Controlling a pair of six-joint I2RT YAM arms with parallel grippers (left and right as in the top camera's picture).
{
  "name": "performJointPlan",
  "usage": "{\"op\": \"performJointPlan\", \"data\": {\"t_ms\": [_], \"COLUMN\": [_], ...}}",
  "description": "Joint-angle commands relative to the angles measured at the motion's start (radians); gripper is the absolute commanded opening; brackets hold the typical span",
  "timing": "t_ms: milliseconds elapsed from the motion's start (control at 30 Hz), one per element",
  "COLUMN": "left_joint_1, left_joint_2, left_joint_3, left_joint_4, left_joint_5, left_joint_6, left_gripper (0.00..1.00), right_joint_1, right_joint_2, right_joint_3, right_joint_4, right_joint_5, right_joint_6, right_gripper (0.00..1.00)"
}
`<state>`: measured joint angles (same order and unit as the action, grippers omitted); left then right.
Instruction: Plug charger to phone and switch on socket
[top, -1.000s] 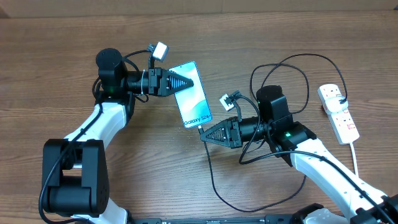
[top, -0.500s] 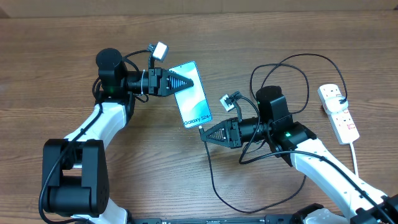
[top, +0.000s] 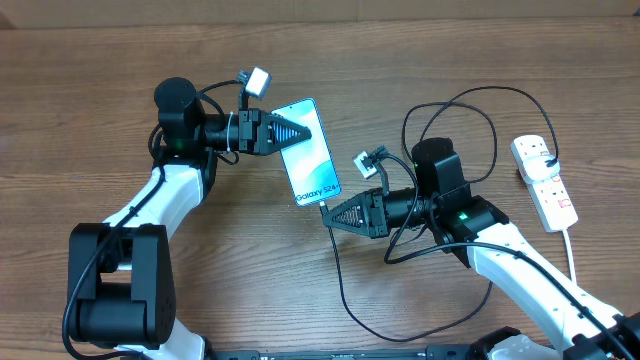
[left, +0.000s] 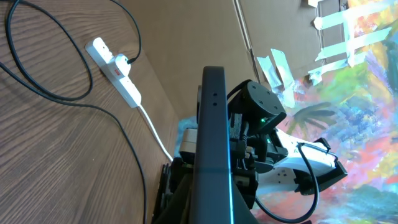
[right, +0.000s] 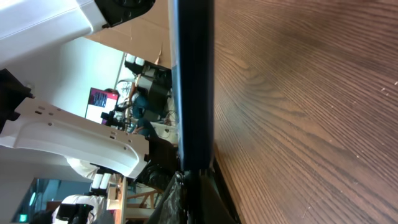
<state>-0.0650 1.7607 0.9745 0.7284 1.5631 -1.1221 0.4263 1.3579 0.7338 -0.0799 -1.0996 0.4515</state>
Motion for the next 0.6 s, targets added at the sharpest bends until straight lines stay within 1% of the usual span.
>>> {"op": "performJointPlan", "data": {"t_ms": [0, 567], "left_joint_1": [-0.001, -0.001], "left_joint_2": [0.002, 0.002], "left_joint_3": [0.022, 0.022], "left_joint_4": [0.004, 0.001], "left_joint_5": [0.019, 0.019], "left_joint_6": [0.015, 0.014], "left_gripper": [0.04, 0.05], "right_joint_1": [-0.003, -0.003], "right_joint_2": [0.003, 0.003], "right_joint_3": [0.026, 0.026], "right_joint_4": [0.012, 0.049], "right_joint_5": [-0.001, 0.010], "right_joint_6": [-0.010, -0.006], "right_gripper": [0.04, 0.04]}}
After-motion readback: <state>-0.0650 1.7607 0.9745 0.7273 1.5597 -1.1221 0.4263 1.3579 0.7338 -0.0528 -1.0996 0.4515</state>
